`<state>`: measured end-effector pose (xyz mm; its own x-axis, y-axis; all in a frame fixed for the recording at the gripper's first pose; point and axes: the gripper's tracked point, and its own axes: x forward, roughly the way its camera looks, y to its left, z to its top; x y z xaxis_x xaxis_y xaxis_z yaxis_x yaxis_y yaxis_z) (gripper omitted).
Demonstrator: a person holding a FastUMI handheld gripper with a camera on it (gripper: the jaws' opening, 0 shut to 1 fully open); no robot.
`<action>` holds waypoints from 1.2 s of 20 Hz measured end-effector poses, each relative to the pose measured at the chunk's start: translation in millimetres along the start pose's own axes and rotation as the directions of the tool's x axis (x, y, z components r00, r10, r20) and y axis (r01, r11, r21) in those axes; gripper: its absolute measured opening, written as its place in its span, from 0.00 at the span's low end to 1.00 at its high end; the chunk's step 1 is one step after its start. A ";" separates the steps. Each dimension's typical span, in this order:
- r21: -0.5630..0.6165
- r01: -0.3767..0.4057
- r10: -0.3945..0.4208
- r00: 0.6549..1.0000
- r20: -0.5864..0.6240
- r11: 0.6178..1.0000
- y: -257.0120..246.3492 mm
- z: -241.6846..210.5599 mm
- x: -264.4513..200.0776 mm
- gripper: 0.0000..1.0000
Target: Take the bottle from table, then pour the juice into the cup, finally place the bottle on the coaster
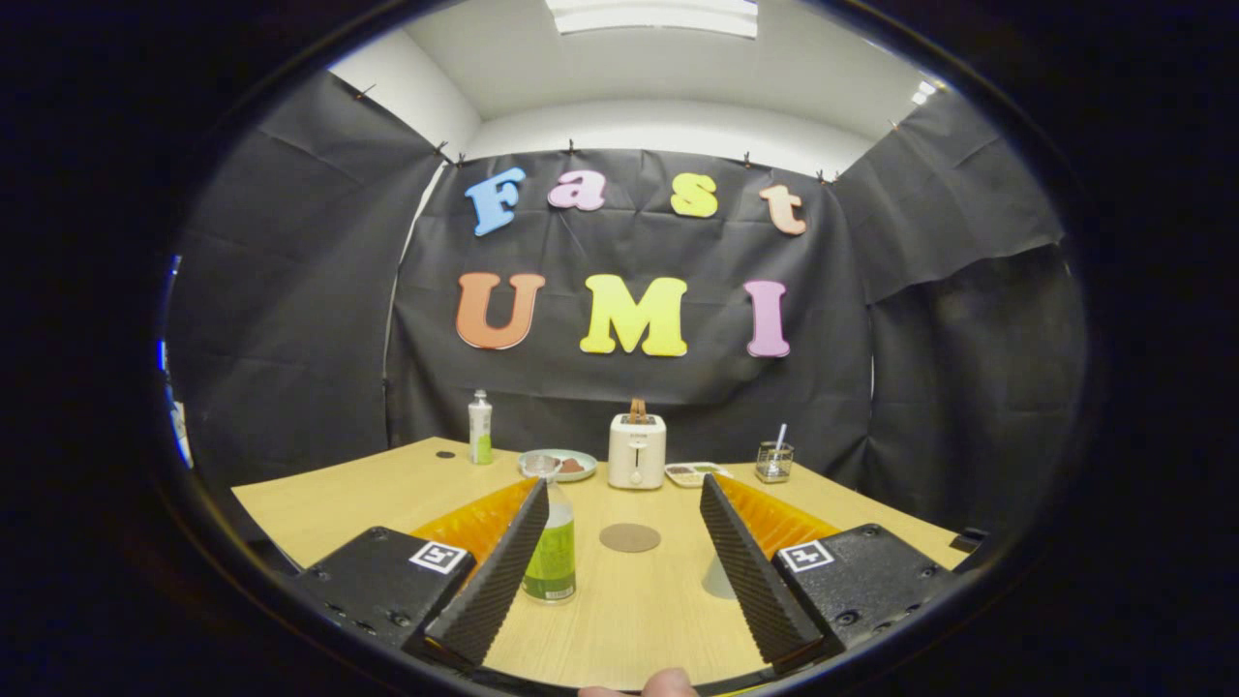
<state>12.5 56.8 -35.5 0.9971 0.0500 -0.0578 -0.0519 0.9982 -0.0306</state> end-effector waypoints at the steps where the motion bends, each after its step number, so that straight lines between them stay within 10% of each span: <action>1: 0.001 -0.003 0.003 1.000 -0.010 1.000 1.6 -5.4 1.3 1.00; 24: 0.038 -0.081 0.089 0.942 -0.323 0.996 74.7 -116.3 98.6 1.00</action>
<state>100.5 132.4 -159.5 0.9165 0.1255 -0.3799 -0.1307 0.9913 0.0120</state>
